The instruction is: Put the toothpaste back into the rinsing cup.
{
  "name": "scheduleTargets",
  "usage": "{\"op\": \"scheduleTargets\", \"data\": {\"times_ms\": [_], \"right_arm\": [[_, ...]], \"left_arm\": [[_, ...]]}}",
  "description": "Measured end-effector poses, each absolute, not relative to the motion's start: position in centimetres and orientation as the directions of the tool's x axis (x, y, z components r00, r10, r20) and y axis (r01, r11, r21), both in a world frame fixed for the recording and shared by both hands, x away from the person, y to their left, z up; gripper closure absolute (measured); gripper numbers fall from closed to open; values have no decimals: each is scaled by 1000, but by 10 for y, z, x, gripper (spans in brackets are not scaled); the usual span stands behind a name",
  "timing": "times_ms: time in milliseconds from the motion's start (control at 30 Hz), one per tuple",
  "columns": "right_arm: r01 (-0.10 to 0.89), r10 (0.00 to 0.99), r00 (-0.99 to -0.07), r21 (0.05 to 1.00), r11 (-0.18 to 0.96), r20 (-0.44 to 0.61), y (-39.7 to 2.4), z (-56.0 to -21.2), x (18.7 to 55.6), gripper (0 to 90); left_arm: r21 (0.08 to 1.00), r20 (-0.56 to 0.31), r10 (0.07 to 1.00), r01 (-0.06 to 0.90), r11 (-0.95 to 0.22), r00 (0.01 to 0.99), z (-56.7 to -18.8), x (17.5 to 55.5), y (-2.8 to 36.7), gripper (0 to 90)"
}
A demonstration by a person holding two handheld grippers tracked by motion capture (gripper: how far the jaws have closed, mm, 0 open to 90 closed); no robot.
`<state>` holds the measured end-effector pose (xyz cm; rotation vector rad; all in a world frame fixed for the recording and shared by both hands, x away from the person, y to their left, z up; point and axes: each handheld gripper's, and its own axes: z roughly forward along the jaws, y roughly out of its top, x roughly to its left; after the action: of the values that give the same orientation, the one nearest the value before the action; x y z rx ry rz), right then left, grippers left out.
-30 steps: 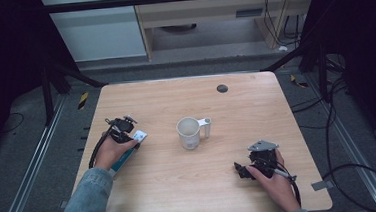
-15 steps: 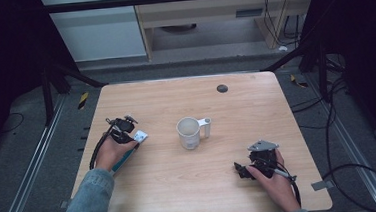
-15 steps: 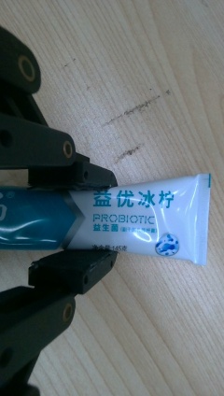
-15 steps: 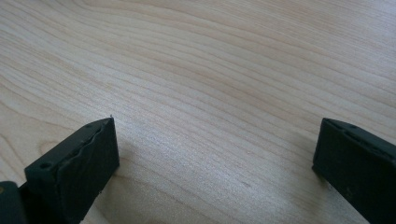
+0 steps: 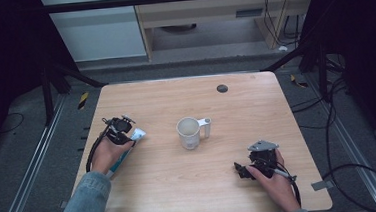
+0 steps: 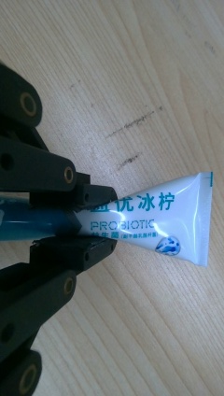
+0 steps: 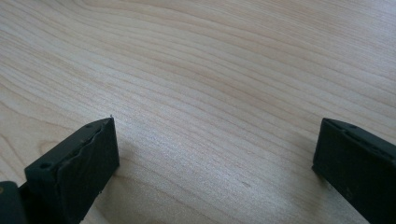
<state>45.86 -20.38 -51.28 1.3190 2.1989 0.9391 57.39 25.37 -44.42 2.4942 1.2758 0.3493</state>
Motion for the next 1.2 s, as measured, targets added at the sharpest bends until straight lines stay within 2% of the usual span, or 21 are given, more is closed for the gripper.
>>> {"op": "scheduleTargets", "data": {"times_ms": [500, 1200], "right_arm": [[607, 882, -471, 724, 328, -5, -204, -513, 459, 4], [607, 882, -471, 724, 328, -5, -204, -513, 459, 4]], "left_arm": [[536, 104, 810, 653, -535, 577, -393, 548, 262, 774], [618, 107, 807, 597, -512, 581, -376, 543, 240, 773]]}}
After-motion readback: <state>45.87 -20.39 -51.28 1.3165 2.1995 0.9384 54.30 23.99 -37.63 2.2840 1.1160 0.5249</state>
